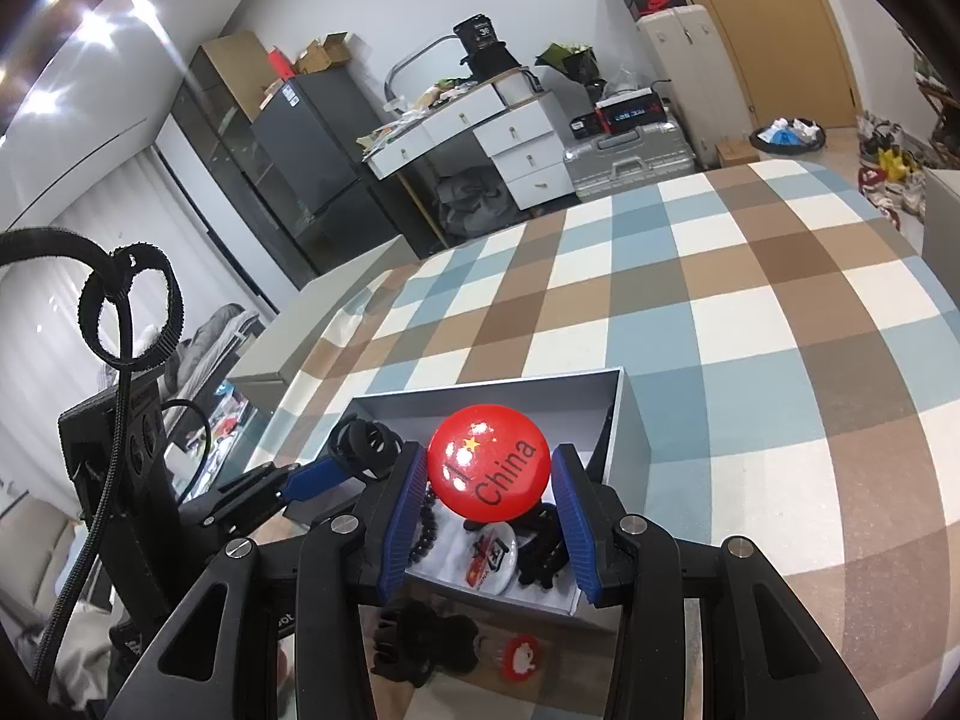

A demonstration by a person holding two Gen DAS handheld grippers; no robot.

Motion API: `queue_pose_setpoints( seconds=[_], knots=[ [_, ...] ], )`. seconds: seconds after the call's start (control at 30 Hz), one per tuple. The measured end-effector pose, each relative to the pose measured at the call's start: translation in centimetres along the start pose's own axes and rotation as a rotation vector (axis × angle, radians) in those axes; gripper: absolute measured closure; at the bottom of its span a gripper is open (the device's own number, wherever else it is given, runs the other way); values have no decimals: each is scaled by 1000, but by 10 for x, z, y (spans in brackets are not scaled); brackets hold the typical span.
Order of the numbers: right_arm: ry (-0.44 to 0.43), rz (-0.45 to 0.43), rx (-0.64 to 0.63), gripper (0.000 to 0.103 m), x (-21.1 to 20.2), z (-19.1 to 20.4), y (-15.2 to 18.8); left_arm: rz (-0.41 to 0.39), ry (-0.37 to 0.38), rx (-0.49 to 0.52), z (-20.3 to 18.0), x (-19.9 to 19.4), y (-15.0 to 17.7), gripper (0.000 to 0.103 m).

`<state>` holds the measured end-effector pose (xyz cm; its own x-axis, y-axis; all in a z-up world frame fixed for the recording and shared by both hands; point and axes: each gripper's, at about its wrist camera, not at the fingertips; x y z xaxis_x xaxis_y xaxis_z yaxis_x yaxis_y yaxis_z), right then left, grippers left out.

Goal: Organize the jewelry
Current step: 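Carry the black holder in the left gripper and red badge in the right gripper over the box, then open the right gripper to drop the red 'China' badge into the box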

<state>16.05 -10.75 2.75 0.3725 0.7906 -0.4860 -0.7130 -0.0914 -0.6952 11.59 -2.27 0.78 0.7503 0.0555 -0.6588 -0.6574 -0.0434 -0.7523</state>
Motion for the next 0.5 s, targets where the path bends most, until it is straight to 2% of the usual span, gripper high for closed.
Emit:
queue_pose_setpoints(
  seconds=[0.5],
  knots=[
    [-1, -17, -12, 60, -5, 2, -2, 0, 13, -9, 0, -2, -1, 60]
  ],
)
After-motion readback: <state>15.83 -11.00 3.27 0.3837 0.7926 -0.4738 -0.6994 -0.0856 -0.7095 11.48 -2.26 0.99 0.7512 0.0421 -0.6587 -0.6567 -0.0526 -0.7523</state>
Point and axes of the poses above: each gripper's, at about its wrist camera, not at the fingertips, and x roughly the way its jaws point, z to its left, y to its underside, and after that the axes turned 6 degrees about -y, right-handed
